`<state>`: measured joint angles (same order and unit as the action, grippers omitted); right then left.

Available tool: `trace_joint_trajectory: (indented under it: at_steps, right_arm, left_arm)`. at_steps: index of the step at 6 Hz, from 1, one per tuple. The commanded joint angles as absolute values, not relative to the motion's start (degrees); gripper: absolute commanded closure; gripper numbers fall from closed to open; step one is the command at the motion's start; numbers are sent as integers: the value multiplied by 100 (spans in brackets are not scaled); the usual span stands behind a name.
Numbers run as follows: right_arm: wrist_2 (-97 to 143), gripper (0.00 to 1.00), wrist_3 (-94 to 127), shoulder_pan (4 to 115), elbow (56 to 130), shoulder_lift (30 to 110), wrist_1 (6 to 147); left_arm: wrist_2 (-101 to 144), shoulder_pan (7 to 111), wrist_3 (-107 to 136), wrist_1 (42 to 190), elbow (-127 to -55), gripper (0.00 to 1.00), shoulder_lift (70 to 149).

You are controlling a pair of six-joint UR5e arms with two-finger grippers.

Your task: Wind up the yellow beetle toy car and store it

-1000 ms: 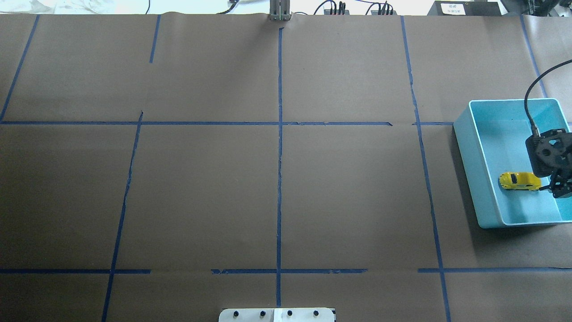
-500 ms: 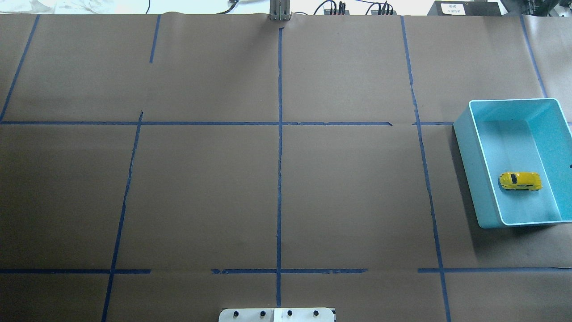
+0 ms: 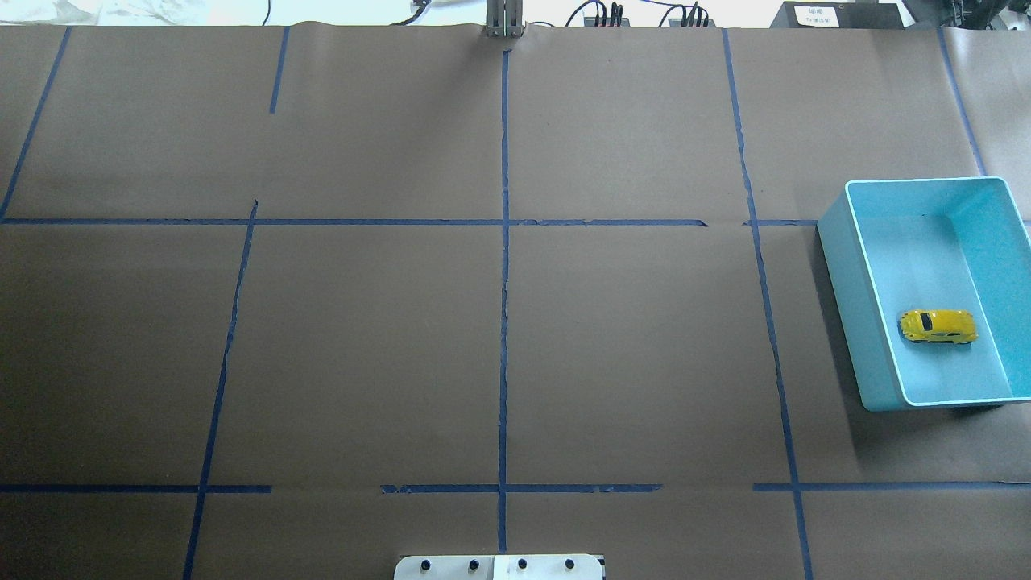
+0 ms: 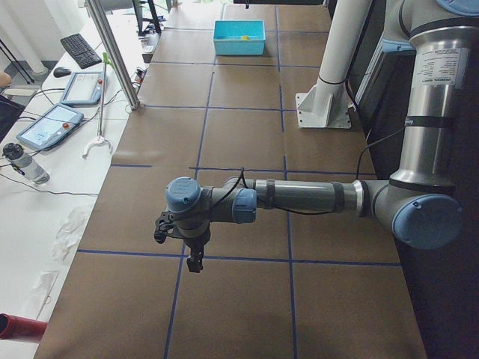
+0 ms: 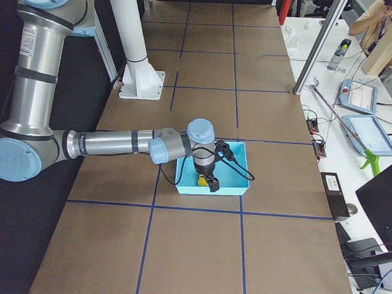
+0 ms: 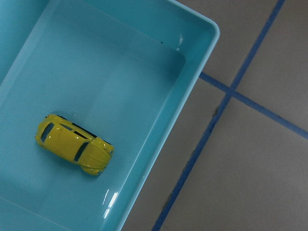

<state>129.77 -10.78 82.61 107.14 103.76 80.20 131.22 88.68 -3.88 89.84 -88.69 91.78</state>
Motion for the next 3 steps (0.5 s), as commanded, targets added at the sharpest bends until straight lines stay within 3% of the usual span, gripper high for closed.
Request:
trace_joint_trajectory:
  at_steps: [1,3]
  right_arm:
    - [13278,0,-234,8761,10731,10371,8594]
    - [13360,0,-53,8912,10670,10389,8613]
  left_arm:
    - [13122,8877,-378,9149,-8877,0,9167]
    - [13122,8877,-378,9158,-9321,0,8775]
